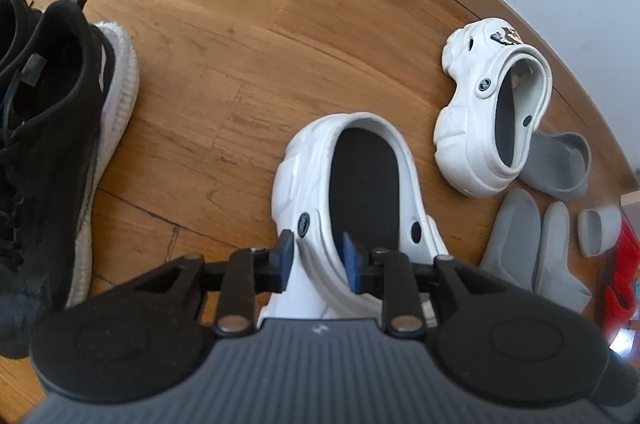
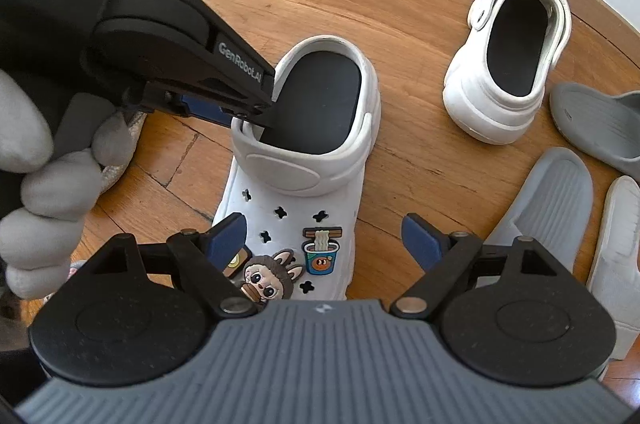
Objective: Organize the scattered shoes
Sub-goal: 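Close the right gripper on the charmed white clog's heel, then carry the charmed clog with the right gripper beside the black sneakers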
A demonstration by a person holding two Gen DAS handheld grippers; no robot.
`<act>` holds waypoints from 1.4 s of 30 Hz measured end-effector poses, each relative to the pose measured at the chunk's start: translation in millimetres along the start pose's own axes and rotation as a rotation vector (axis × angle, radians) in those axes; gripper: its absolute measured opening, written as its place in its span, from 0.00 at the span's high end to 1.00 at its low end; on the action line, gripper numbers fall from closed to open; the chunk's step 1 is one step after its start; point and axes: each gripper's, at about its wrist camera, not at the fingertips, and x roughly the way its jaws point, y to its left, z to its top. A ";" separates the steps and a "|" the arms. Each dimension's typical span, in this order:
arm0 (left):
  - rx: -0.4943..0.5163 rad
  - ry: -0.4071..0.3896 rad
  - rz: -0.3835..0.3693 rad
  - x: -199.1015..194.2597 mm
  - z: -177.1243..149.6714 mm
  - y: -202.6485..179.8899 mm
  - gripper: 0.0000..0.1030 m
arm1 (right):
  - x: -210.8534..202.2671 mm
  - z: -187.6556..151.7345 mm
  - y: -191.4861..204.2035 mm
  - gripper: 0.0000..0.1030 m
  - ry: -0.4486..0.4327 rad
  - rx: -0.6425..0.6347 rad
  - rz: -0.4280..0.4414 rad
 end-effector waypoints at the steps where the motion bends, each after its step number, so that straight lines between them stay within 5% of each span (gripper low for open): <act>1: -0.007 0.000 -0.005 -1.3 -0.4 1.7 0.69 | 0.4 0.2 0.5 0.17 0.000 0.000 -0.001; 10: -0.057 -0.011 -0.055 -16.1 -5.6 21.2 0.56 | 4.0 1.7 5.1 0.17 0.005 -0.001 -0.012; 30: -0.123 0.020 -0.012 -31.7 -40.0 77.5 0.55 | 29.6 2.2 19.9 0.11 0.028 0.007 -0.041; 42: -0.153 0.017 0.032 -42.7 -58.3 111.6 0.51 | 52.6 16.3 8.2 0.10 0.051 0.167 0.026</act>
